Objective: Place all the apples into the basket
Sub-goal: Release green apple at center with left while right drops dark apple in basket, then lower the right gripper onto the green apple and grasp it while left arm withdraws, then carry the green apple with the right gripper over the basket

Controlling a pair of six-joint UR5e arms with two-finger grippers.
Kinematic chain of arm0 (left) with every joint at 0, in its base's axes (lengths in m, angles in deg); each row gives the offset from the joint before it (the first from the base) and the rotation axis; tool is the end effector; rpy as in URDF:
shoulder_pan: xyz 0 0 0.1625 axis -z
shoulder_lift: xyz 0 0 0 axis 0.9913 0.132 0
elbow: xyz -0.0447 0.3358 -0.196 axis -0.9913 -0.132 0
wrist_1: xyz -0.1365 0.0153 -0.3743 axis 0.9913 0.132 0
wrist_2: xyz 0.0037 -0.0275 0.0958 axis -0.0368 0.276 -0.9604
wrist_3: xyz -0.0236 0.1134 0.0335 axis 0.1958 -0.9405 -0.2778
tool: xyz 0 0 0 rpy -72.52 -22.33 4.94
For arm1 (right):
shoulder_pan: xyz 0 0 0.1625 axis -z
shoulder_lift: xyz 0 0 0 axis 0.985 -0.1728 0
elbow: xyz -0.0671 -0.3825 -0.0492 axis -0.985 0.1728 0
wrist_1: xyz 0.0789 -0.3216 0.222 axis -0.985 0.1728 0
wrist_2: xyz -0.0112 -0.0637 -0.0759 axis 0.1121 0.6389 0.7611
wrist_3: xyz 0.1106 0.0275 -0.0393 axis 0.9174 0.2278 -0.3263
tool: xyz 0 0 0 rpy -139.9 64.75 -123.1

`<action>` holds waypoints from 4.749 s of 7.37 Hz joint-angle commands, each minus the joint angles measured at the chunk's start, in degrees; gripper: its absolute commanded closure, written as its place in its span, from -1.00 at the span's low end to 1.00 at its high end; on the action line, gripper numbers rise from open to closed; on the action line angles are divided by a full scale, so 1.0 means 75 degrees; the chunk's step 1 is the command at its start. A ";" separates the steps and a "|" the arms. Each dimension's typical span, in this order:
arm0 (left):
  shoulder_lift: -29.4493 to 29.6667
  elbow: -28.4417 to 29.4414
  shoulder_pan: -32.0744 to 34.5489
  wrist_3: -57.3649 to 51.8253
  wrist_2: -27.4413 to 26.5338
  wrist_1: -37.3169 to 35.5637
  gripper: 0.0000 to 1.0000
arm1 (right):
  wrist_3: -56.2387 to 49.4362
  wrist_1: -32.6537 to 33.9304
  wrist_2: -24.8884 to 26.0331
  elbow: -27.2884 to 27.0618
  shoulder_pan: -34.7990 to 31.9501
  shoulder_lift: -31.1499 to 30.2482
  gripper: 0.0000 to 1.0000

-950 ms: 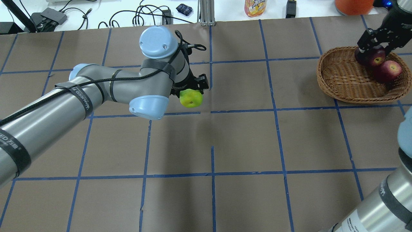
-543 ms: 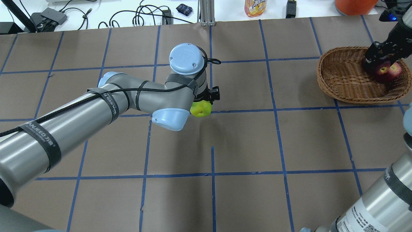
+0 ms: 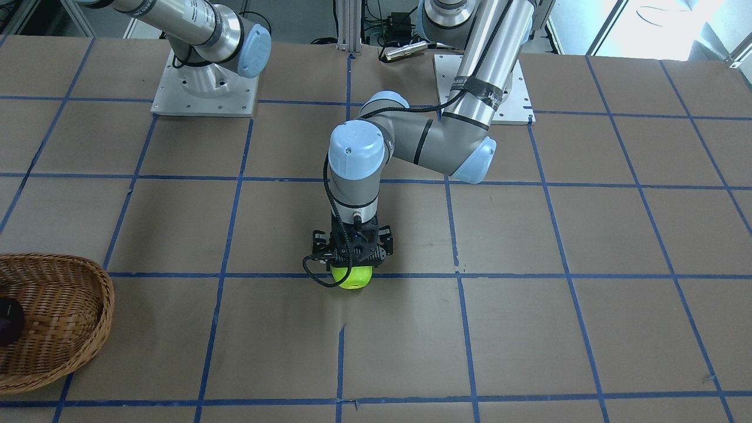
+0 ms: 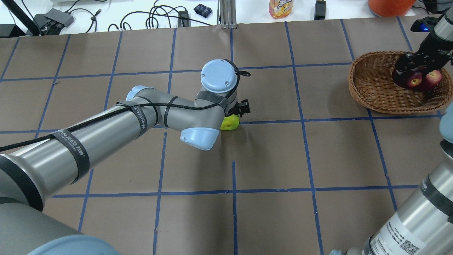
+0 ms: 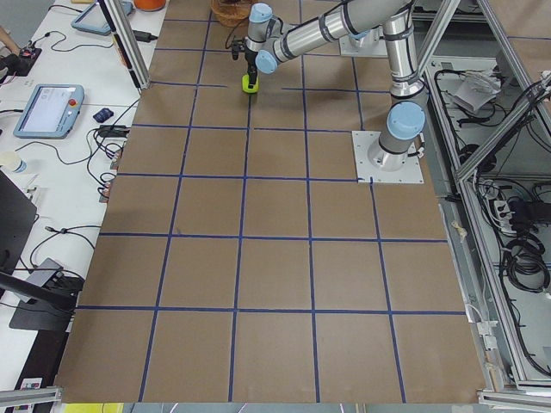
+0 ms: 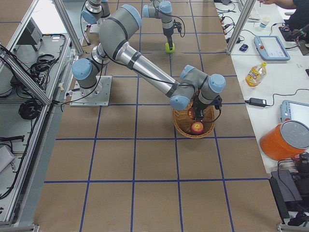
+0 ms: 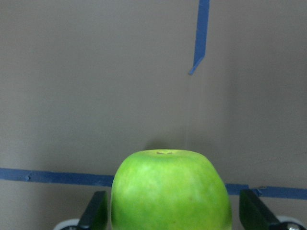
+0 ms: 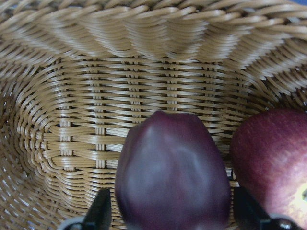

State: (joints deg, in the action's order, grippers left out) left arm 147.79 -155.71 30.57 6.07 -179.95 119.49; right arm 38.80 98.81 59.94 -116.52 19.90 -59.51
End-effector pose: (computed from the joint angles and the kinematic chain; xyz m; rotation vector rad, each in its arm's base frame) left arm -0.3479 -0.5004 0.1753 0.1518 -3.1027 0.3124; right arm -0.2197 -0.6500 0.2059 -0.0504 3.0687 0.1808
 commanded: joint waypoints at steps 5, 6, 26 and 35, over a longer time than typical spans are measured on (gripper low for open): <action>-0.3046 0.1511 -0.2113 -0.2201 0.0295 0.6327 -1.00 | 0.1042 -0.0963 -0.0089 0.0122 -0.1208 -0.0867 -1.00; -0.3668 0.1608 -0.2208 -0.2202 0.0295 0.6760 -1.00 | 0.1681 -0.0998 -0.0043 0.0110 -0.2062 -0.1124 -1.00; -0.4858 0.1106 -0.3897 -0.3784 0.0424 0.7269 -1.00 | 0.6316 0.1884 -0.0734 -0.1659 -0.6922 -0.0212 -0.32; -0.5045 0.1035 -0.3885 -0.3737 0.0939 0.7175 -1.00 | 0.4178 0.0430 0.0543 -0.1389 -0.3073 -0.1888 1.00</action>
State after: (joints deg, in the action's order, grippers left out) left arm 110.16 -147.74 1.41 -22.04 -173.23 173.37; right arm 76.03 102.00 62.79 -126.83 -9.30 -73.63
